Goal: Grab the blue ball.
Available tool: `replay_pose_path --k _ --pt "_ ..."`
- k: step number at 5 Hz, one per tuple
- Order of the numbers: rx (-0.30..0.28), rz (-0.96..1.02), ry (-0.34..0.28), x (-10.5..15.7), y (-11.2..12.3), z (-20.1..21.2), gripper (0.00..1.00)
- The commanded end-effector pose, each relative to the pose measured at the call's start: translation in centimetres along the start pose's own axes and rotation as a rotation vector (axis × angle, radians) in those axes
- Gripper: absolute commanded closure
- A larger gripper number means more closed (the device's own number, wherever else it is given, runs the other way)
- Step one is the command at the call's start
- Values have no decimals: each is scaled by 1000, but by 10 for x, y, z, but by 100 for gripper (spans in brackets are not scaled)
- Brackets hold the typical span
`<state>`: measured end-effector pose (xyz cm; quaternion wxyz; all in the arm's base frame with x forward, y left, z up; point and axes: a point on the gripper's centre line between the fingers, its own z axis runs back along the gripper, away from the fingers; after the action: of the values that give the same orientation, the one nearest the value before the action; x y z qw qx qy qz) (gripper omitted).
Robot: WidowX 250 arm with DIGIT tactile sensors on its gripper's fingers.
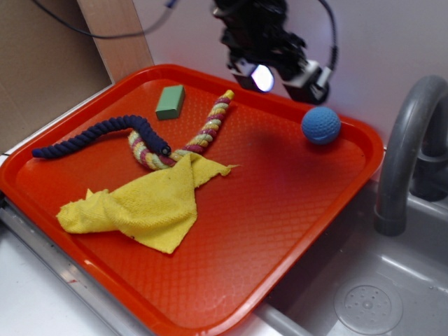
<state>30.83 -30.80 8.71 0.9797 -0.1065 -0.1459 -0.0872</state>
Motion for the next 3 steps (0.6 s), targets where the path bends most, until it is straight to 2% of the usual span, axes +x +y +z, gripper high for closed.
replay_pose_path --k 1,2,3 --pt "-61 -106 2 10 -30 -4 0" --pt "-92 -124 -20 13 -32 -15 0" --pt "-69 -121 -54 19 -30 -18 0"
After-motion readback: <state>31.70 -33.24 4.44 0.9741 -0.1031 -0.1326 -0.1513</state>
